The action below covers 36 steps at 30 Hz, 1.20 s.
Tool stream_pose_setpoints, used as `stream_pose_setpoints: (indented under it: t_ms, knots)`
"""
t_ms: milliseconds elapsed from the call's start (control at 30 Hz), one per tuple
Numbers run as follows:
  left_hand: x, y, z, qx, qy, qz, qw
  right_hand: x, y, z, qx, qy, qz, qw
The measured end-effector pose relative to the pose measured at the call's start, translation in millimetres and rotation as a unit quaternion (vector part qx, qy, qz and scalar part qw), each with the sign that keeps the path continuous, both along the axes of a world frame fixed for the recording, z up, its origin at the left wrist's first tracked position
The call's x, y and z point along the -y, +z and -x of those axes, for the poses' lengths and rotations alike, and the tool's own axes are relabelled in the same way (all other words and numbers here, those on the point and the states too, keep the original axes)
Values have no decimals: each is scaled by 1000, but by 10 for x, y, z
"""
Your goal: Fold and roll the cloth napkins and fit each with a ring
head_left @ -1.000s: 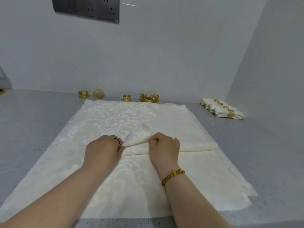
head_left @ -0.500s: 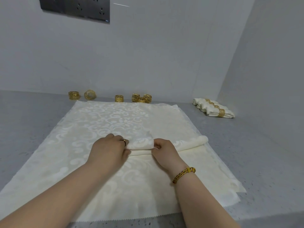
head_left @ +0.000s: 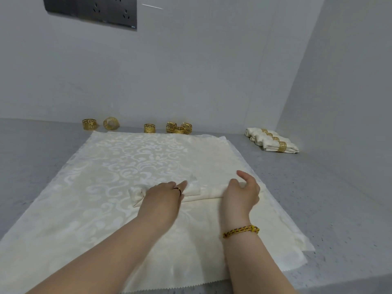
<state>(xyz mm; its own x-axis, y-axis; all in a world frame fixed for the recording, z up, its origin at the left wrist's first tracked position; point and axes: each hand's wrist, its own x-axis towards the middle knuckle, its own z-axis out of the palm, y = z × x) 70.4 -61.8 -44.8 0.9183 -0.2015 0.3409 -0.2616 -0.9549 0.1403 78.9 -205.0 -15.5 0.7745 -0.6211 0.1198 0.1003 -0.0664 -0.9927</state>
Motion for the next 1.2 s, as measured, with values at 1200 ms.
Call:
stream_pose_setpoints:
  t_ms: [1200]
  knots:
    - [-494, 248, 278, 11, 166, 178, 970, -303, -82, -55, -163, 232, 379, 881]
